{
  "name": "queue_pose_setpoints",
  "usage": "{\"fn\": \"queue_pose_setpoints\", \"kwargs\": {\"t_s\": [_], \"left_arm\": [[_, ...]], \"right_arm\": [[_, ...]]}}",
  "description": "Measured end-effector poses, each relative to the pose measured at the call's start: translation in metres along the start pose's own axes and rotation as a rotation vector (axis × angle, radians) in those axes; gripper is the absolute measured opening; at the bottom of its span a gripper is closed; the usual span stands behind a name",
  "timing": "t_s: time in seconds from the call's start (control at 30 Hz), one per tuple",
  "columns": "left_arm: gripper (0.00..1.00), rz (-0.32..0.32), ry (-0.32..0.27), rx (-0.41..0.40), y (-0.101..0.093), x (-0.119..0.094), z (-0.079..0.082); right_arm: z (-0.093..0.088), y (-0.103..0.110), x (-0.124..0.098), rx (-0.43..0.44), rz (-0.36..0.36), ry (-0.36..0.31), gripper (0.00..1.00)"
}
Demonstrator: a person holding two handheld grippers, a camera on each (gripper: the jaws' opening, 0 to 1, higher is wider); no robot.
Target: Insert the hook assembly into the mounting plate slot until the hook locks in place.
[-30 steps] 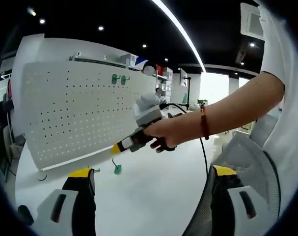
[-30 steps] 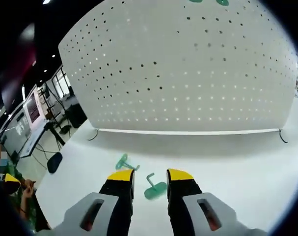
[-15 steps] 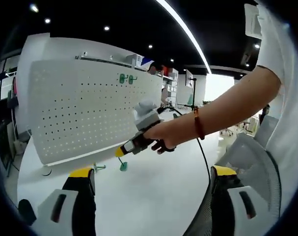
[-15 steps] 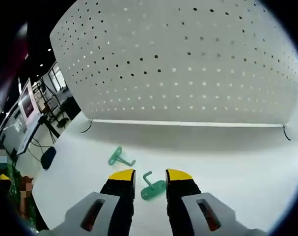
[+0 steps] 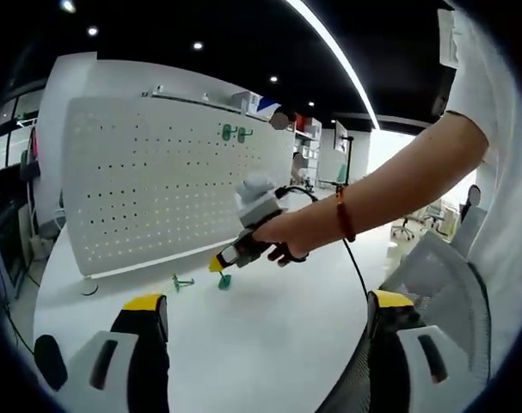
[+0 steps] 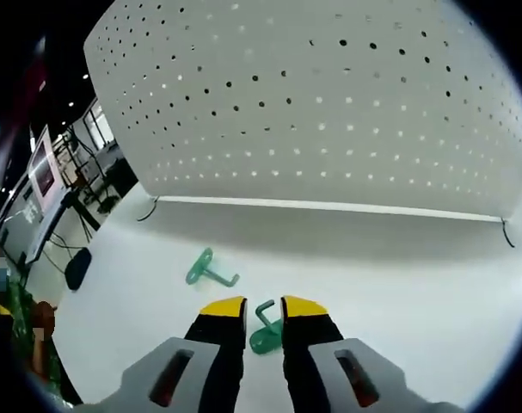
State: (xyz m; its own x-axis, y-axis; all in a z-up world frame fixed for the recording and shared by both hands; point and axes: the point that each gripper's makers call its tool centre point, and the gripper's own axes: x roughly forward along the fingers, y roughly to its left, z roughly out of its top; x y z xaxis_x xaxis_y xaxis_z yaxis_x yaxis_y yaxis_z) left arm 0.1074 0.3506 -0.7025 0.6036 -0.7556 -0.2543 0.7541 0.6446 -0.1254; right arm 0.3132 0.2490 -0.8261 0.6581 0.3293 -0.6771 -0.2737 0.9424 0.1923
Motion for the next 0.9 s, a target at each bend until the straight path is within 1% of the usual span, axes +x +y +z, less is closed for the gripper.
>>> {"fn": "queue_pose_setpoints", "kwargs": {"t_s": [0.2, 0.27, 0.37, 0.43, 0.5, 0.63, 0.7, 0.8, 0.87, 0.9], "left_arm": [[0.98, 0.000, 0.006, -0.010, 0.000, 0.000, -0.004], [0.98, -0.001, 0.008, -0.012, 0.000, 0.000, -0.004], [0.98, -0.004, 0.007, -0.015, 0.000, 0.001, -0.004], [0.98, -0.008, 0.006, -0.014, 0.000, 0.002, -0.004], [0.98, -0.012, 0.008, -0.016, 0.000, 0.003, -0.004], [0.97, -0.019, 0.010, -0.018, -0.002, 0.004, -0.005], [0.97, -0.024, 0.010, -0.017, -0.003, 0.005, -0.005], [0.97, -0.030, 0.010, -0.016, -0.005, 0.006, -0.004], [0.97, -0.032, 0.007, -0.018, -0.005, 0.006, -0.004], [0.97, -0.032, 0.006, -0.018, -0.005, 0.006, -0.004]], "right_arm": [[-0.001, -0.001, 0.003, -0.018, -0.006, 0.014, 0.08], [-0.002, -0.001, 0.002, -0.040, -0.010, 0.019, 0.08], [-0.003, -0.001, -0.001, -0.042, -0.012, 0.028, 0.07], [-0.004, 0.002, -0.001, -0.072, 0.013, 0.036, 0.07], [-0.006, 0.004, -0.003, -0.127, 0.031, 0.054, 0.06], [-0.009, 0.010, -0.008, -0.169, 0.074, 0.081, 0.02], [-0.013, 0.011, -0.011, -0.221, 0.095, 0.116, 0.02], [-0.013, 0.007, -0.015, -0.262, 0.081, 0.112, 0.02], [-0.014, 0.009, -0.016, -0.257, 0.096, 0.117, 0.05], [-0.013, 0.007, -0.017, -0.265, 0.091, 0.115, 0.07]]}}
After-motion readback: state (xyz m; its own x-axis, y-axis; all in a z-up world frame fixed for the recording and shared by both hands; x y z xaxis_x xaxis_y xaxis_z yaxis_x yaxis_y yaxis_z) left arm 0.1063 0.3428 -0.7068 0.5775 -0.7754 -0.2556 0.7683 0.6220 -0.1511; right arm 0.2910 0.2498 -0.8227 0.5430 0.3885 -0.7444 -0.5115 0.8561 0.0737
